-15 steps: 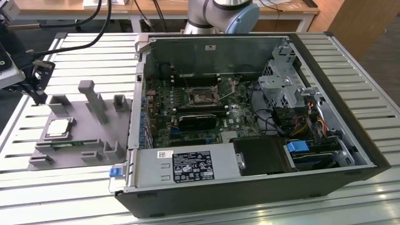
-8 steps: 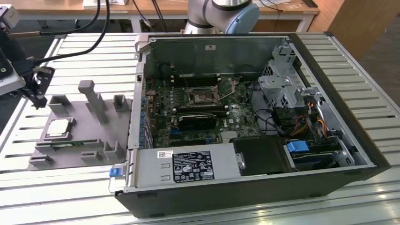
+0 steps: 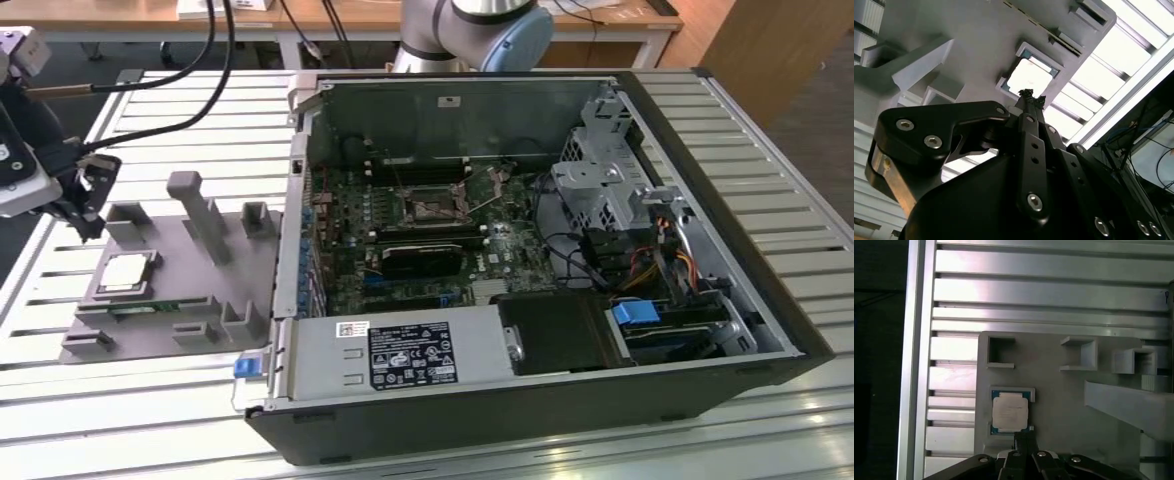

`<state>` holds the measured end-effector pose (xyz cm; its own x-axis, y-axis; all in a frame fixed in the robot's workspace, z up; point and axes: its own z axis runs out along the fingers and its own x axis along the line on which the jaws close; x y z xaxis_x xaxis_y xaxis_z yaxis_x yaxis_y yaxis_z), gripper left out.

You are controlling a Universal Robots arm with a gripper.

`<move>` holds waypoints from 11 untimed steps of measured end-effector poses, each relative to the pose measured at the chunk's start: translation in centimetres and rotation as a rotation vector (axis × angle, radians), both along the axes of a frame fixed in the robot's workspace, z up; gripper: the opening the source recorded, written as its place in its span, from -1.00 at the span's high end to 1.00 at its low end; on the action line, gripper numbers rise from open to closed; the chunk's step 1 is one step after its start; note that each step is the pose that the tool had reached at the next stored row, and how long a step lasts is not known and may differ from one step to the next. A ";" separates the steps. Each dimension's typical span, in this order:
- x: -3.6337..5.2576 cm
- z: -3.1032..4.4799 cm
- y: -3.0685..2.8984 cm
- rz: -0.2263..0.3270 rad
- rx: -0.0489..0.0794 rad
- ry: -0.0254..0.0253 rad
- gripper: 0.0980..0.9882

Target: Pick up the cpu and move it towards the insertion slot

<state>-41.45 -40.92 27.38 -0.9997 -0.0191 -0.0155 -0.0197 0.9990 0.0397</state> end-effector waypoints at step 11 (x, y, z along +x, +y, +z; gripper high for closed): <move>-0.16 -2.00 -0.08 0.000 0.000 0.0000 0.99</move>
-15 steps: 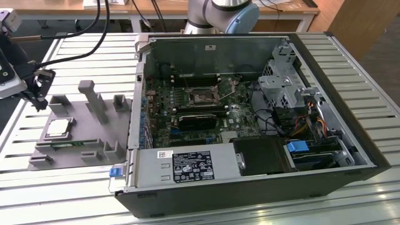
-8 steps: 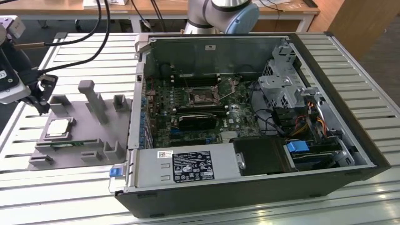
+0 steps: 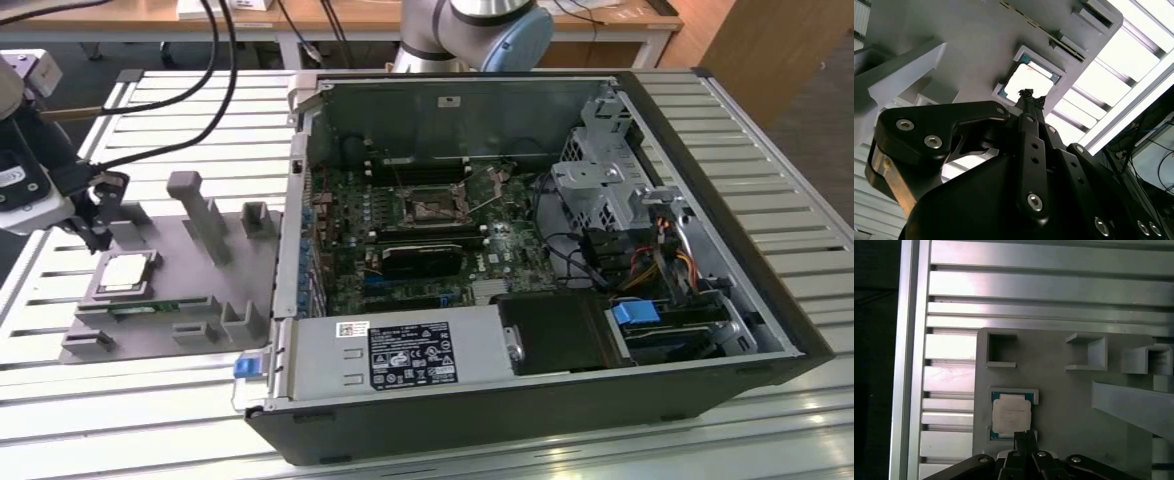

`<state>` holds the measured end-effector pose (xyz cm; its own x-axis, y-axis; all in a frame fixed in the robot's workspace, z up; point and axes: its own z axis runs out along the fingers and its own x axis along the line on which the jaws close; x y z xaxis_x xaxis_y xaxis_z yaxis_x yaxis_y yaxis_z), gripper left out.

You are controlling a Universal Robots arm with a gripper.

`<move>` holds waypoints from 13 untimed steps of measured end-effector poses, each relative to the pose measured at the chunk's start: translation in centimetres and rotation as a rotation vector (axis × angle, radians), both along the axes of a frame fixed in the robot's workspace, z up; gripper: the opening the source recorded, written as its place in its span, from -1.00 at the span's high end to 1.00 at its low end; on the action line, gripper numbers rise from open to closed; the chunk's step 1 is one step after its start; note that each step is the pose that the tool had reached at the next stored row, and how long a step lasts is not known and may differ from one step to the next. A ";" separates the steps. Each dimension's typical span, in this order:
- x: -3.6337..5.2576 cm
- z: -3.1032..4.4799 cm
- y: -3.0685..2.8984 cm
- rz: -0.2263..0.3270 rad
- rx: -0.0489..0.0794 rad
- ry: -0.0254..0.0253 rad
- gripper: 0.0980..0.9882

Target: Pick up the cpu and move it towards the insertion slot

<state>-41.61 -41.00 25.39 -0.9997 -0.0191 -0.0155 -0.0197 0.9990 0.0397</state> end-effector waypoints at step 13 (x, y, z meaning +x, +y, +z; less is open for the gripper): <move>-0.44 -2.37 -0.14 0.000 0.000 -0.0001 0.99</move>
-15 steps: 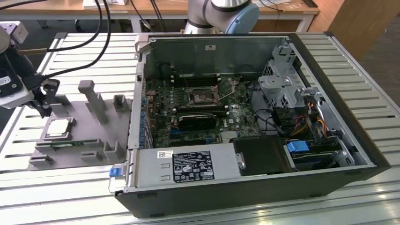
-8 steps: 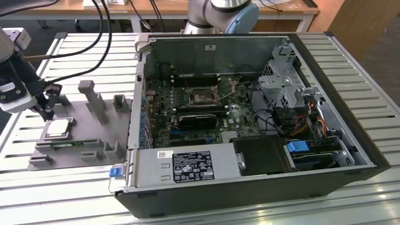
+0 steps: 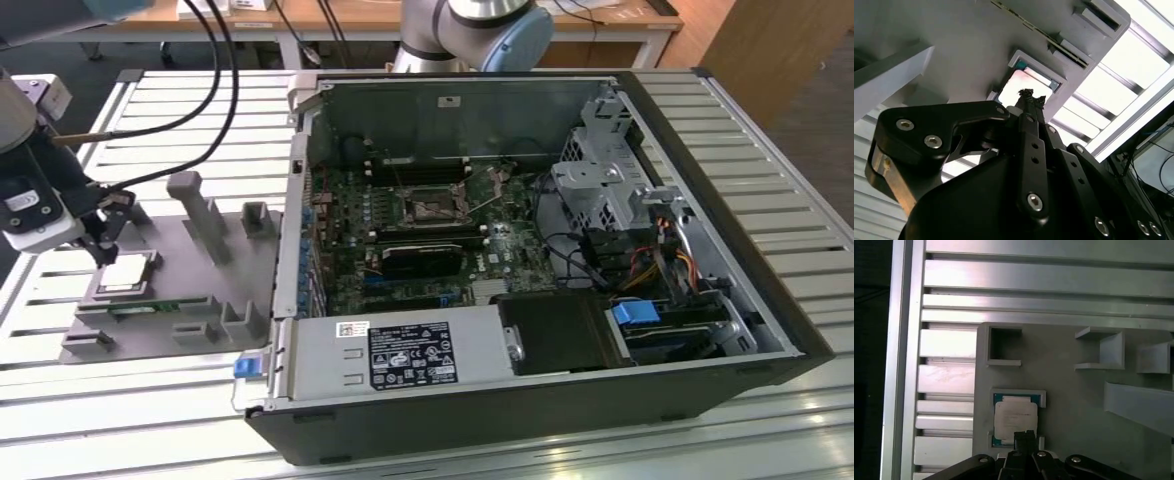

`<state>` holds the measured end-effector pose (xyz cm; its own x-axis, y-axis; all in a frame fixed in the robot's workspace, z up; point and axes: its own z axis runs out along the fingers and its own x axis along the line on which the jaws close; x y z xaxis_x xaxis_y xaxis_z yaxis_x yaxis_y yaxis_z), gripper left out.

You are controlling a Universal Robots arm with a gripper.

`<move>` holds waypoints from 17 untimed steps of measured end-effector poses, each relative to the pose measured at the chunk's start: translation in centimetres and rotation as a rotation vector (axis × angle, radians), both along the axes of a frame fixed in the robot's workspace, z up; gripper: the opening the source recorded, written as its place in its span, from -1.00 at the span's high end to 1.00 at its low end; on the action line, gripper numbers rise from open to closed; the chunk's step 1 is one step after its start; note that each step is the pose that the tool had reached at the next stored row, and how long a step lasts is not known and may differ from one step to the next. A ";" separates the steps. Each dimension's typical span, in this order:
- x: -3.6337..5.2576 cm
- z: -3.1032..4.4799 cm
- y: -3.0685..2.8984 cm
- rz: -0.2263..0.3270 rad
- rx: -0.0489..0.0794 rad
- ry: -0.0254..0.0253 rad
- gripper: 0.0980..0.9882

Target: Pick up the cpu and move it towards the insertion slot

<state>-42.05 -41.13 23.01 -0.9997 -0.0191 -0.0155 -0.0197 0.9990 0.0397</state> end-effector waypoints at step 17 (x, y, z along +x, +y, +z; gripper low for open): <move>-0.10 -2.80 0.07 0.000 0.002 0.0002 0.99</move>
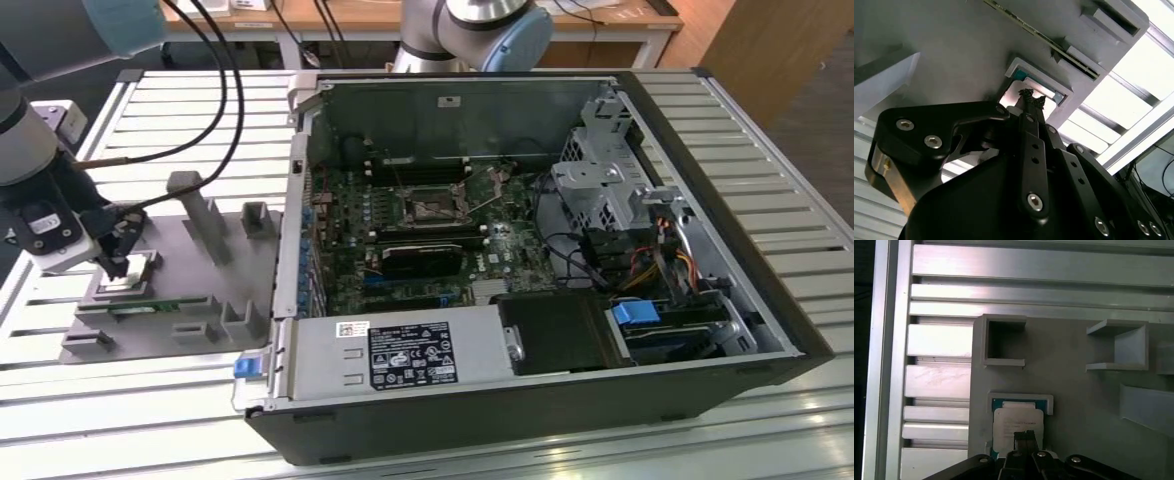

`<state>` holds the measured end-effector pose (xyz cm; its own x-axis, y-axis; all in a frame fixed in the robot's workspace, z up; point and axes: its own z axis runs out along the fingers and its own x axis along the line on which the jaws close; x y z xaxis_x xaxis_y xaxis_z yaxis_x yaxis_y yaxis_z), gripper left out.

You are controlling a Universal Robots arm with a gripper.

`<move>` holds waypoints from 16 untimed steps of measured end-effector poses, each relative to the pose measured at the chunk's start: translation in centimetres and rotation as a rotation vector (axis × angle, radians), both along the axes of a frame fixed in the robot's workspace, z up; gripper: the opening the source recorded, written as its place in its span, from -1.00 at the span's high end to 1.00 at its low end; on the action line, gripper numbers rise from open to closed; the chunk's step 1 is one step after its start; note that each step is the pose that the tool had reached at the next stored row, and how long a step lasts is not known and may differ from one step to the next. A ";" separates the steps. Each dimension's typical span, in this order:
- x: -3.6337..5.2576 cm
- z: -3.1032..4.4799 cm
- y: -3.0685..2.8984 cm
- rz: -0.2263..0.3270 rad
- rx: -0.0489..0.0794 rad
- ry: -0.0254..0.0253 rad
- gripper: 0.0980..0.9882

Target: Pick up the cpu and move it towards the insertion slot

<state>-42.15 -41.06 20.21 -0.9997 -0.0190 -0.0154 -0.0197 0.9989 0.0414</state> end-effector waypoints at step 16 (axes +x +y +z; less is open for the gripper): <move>-0.10 -0.18 0.15 0.000 0.000 -0.0002 0.57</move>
<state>-42.25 -40.92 20.03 -0.9997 -0.0190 -0.0155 -0.0196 0.9989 0.0416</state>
